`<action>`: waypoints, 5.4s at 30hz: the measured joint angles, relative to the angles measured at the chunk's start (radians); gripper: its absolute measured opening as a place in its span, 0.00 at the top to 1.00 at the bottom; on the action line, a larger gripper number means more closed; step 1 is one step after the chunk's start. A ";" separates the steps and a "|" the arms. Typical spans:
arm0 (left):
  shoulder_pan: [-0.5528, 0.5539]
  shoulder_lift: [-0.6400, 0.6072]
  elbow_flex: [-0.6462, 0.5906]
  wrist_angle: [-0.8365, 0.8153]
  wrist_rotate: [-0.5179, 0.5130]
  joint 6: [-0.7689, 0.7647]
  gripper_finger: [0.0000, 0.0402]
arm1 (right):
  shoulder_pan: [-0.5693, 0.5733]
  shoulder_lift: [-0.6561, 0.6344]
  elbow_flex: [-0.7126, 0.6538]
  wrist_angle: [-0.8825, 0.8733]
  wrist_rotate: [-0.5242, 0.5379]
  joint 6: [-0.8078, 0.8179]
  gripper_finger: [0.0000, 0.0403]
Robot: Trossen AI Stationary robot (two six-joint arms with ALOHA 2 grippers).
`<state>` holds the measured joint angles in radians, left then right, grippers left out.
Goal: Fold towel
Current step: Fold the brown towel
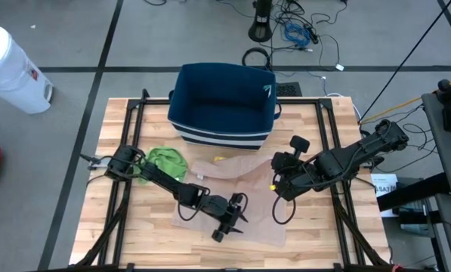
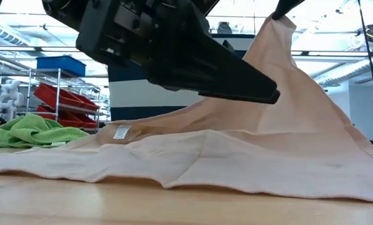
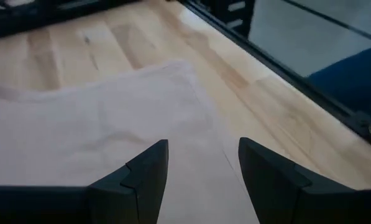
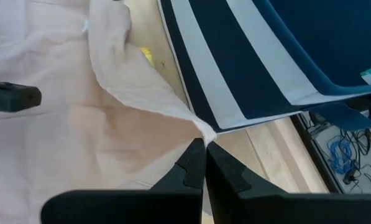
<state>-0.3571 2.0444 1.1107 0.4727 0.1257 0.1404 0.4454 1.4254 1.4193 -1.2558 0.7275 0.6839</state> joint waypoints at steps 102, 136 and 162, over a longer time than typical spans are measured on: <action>-0.027 0.018 0.000 -0.092 0.101 0.017 0.50 | 0.178 0.371 -0.578 1.422 -0.725 -0.011 0.67; -0.044 0.017 0.000 -0.121 0.077 0.027 0.50 | 0.194 0.395 -0.555 1.372 -0.670 0.059 0.67; -0.089 -0.030 0.000 -0.167 -0.079 0.124 0.50 | 0.199 0.392 -0.554 1.336 -0.726 -0.019 0.66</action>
<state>-0.4461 2.0148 1.1103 0.3062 0.0471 0.2646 0.6447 1.8175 0.8650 0.0801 0.0017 0.6651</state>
